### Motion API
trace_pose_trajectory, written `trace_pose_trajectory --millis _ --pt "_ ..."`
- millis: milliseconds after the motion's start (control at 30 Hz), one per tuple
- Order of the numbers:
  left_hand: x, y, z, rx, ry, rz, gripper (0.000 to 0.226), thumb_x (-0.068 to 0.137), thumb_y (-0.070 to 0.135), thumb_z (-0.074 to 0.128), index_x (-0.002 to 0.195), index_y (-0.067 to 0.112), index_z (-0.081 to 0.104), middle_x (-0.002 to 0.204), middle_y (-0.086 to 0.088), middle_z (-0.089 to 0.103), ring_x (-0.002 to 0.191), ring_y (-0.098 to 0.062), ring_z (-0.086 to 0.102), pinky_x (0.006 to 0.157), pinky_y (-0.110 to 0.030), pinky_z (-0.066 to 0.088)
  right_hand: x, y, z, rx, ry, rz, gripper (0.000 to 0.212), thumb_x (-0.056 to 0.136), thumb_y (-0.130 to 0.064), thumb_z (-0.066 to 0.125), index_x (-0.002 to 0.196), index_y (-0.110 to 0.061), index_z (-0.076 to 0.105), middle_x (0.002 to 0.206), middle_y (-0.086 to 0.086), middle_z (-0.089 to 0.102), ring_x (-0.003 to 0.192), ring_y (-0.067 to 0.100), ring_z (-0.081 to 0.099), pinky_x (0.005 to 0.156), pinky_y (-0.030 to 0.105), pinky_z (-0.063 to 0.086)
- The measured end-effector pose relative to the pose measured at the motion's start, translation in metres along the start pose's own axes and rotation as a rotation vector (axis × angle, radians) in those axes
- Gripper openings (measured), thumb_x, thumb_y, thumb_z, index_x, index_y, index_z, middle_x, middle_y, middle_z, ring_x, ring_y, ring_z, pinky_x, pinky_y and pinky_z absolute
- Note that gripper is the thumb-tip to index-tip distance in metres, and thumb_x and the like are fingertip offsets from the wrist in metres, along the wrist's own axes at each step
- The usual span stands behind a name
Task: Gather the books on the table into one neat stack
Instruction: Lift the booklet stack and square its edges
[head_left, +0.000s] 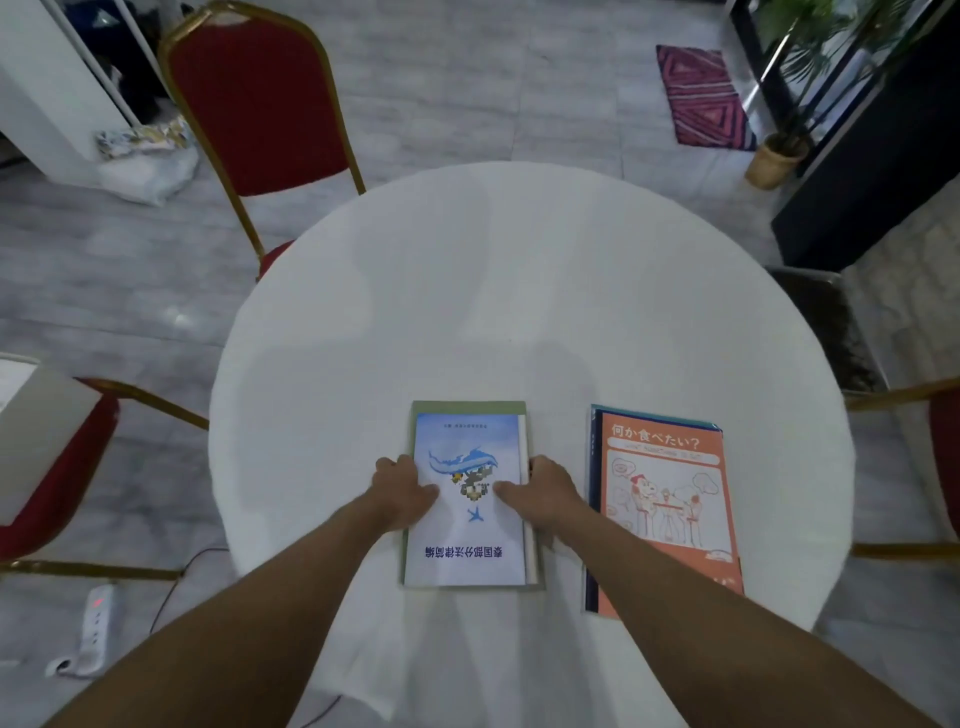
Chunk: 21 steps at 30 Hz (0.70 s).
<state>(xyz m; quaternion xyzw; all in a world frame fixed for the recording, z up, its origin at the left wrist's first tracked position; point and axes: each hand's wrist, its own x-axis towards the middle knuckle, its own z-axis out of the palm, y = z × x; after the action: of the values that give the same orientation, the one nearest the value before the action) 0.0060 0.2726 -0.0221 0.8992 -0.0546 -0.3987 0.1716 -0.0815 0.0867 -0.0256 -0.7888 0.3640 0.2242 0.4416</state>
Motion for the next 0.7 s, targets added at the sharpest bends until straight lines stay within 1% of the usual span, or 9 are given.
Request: trace_pose_trajectory --millis 100,167,233,300,367,433,533,600,700 --pt "-0.003 0.009 0.002 0.043 0.101 0.043 0.061 0.094 0.026 0.052 0.141 -0.003 0.028 0.143 -0.023 0.028 0.132 -0.038 0.035 0.11 -0.04 0.035 -0.003 0.001 -0.005 -0.007 -0.013 -0.018 0.064 0.091 -0.044 0.069 0.138 -0.006 0.048 0.139 0.013 0.054 0.123 0.028 0.058 0.096 0.035 0.05" --pt "-0.008 0.014 0.004 0.087 0.2 0.115 0.067 0.089 0.019 0.055 0.144 -0.002 0.023 0.144 -0.022 0.025 0.132 -0.038 0.031 0.109 -0.04 0.034 -0.007 0.003 -0.012 0.001 0.002 -0.055 0.074 0.091 -0.048 0.067 0.147 -0.007 0.042 0.146 0.013 0.05 0.13 0.028 0.054 0.104 0.039 0.048" --pt "-0.011 0.023 0.006 0.159 0.298 0.196 0.076 0.086 0.023 0.06 0.147 0.001 0.022 0.145 -0.02 0.025 0.132 -0.038 0.032 0.107 -0.04 0.034 -0.012 0.008 -0.023 0.018 0.045 -0.087 0.081 0.091 -0.05 0.066 0.154 -0.009 0.035 0.153 0.014 0.043 0.138 0.028 0.048 0.111 0.04 0.044" --pt "-0.013 0.04 0.01 0.23 0.35 0.259 0.077 0.085 0.033 0.063 0.146 0.005 0.028 0.143 -0.018 0.03 0.129 -0.035 0.037 0.104 -0.04 0.037 -0.016 0.015 -0.038 0.029 0.112 -0.107 0.081 0.091 -0.049 0.067 0.154 -0.011 0.035 0.154 0.013 0.043 0.139 0.028 0.048 0.112 0.04 0.042" --pt "-0.016 0.062 0.017 0.271 0.339 0.314 0.07 0.086 0.035 0.06 0.145 0.007 0.033 0.141 -0.016 0.035 0.128 -0.034 0.04 0.103 -0.04 0.037 -0.019 0.025 -0.054 0.041 0.176 -0.12 0.078 0.09 -0.048 0.068 0.153 -0.012 0.038 0.151 0.012 0.045 0.137 0.027 0.049 0.112 0.041 0.043" --pt "-0.019 0.085 0.028 0.277 0.29 0.344 0.063 0.089 0.034 0.056 0.142 0.006 0.036 0.139 -0.017 0.039 0.127 -0.034 0.04 0.102 -0.041 0.037 -0.023 0.038 -0.071 0.032 0.235 -0.126 0.074 0.09 -0.047 0.068 0.15 -0.013 0.041 0.148 0.012 0.047 0.134 0.028 0.051 0.111 0.044 0.044" --pt "-0.023 0.116 0.047 0.266 0.213 0.376 0.051 0.09 0.034 0.054 0.128 0.002 0.045 0.129 -0.019 0.044 0.121 -0.035 0.045 0.099 -0.041 0.04 -0.028 0.063 -0.093 0.021 0.318 -0.107 0.069 0.089 -0.046 0.068 0.147 -0.016 0.044 0.147 0.012 0.045 0.133 0.03 0.05 0.111 0.046 0.043" --pt "-0.024 0.133 0.062 0.271 0.146 0.366 0.05 0.091 0.036 0.053 0.126 0.0 0.047 0.129 -0.021 0.045 0.122 -0.036 0.047 0.1 -0.04 0.042 -0.029 0.081 -0.107 -0.013 0.374 -0.082 0.067 0.09 -0.043 0.068 0.147 -0.018 0.045 0.147 0.012 0.045 0.133 0.031 0.049 0.112 0.044 0.041" --pt "-0.028 0.156 0.085 0.28 0.068 0.333 0.056 0.094 0.041 0.052 0.132 0.0 0.045 0.137 -0.021 0.043 0.126 -0.035 0.047 0.104 -0.038 0.042 -0.03 0.109 -0.122 -0.067 0.452 -0.03 0.071 0.089 -0.042 0.069 0.149 -0.017 0.041 0.149 0.012 0.039 0.138 0.03 0.041 0.115 0.04 0.035"
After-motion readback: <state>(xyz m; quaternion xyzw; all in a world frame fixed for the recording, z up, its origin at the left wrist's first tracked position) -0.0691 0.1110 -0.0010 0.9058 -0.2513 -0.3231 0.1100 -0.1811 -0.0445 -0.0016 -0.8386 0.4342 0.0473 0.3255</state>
